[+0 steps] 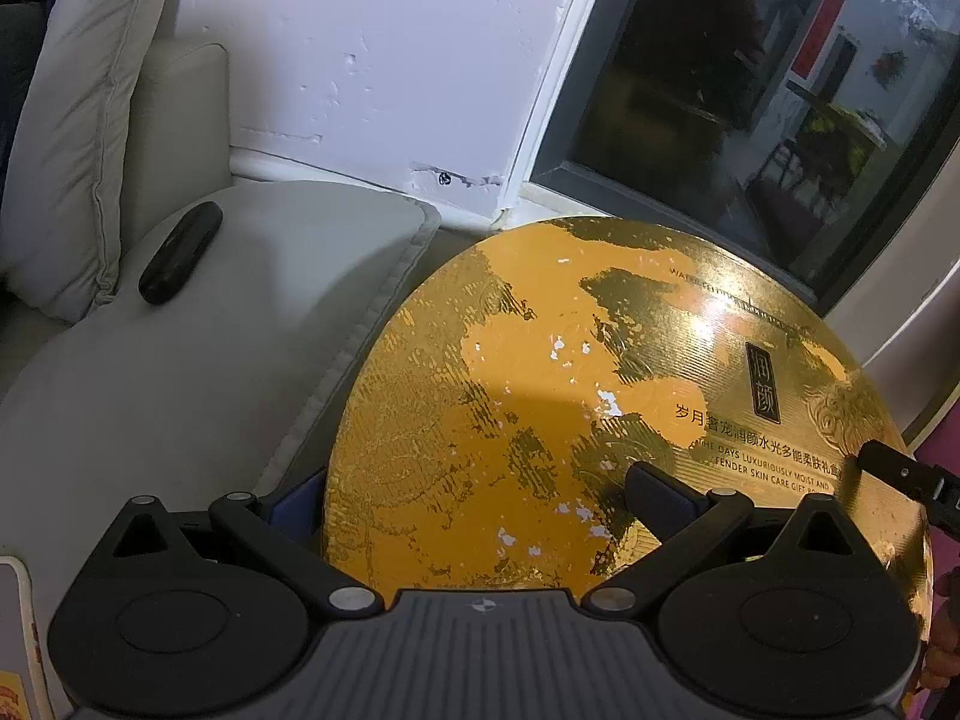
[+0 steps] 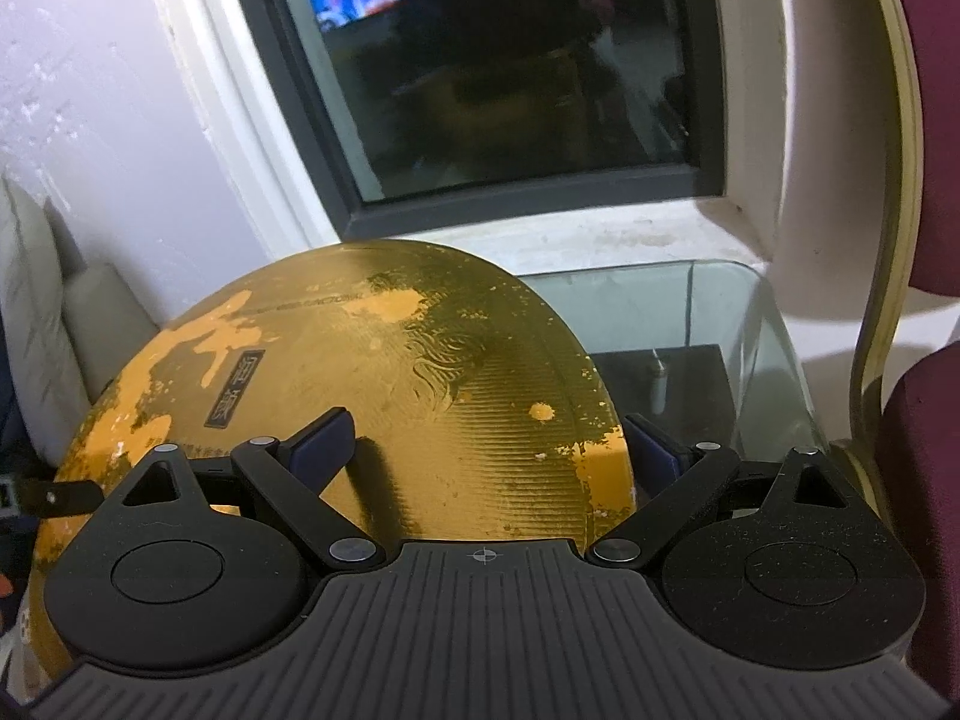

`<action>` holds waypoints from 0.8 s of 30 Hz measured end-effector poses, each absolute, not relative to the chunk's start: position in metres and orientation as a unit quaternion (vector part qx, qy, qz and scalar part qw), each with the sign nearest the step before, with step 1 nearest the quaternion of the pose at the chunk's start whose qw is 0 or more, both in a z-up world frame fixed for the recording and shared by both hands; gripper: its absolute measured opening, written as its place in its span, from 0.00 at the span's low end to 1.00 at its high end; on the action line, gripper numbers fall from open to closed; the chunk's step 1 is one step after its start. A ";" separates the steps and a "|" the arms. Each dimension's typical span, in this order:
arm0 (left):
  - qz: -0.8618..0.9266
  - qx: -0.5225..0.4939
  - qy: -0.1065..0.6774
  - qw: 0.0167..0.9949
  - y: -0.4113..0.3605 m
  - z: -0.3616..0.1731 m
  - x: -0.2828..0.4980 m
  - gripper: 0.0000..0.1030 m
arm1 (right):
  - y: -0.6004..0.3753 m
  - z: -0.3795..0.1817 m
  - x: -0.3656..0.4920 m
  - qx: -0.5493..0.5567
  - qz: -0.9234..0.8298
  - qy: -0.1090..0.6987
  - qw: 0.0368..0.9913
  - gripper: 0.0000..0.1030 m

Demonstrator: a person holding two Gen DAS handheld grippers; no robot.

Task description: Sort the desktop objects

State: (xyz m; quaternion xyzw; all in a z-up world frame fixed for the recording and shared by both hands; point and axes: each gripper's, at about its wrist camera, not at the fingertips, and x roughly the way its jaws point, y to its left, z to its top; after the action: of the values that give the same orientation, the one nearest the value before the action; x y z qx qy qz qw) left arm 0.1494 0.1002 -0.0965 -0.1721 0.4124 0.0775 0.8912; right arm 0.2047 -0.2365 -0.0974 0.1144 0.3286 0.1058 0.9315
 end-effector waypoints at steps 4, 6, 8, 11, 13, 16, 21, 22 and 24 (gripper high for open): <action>0.075 -0.184 0.424 0.884 0.105 -0.097 0.153 1.00 | -0.236 -0.097 0.206 0.117 0.101 0.332 0.930 0.92; 0.074 -0.185 0.430 0.881 0.107 -0.097 0.156 0.99 | -0.236 -0.097 0.207 0.119 0.099 0.336 0.929 0.93; 0.074 -0.176 0.430 0.883 0.106 -0.094 0.157 0.99 | -0.235 -0.095 0.208 0.118 0.094 0.339 0.929 0.93; 0.080 -0.158 0.419 0.891 0.105 -0.083 0.155 0.99 | -0.229 -0.088 0.206 0.100 0.085 0.337 0.932 0.92; 0.090 -0.152 0.416 0.892 0.106 -0.075 0.151 0.99 | -0.225 -0.080 0.202 0.084 0.080 0.332 0.936 0.92; 0.101 -0.131 0.411 0.896 0.106 -0.062 0.141 0.99 | -0.220 -0.061 0.186 0.065 0.082 0.319 0.942 0.92; 0.117 -0.083 0.411 0.900 0.096 -0.045 0.116 0.99 | -0.216 -0.031 0.149 0.050 0.084 0.305 0.947 0.94; 0.117 -0.078 0.413 0.900 0.093 -0.043 0.111 0.99 | -0.215 -0.027 0.141 0.051 0.084 0.304 0.948 0.95; 0.116 -0.068 0.419 0.898 0.087 -0.041 0.101 0.99 | -0.214 -0.022 0.123 0.054 0.081 0.303 0.948 0.95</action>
State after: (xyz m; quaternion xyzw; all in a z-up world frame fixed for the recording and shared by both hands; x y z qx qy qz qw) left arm 0.1013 0.0871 -0.0406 -0.0678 0.4188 0.1160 0.8981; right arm 0.1233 -0.2143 -0.0217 0.0540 0.3030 0.0809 0.9480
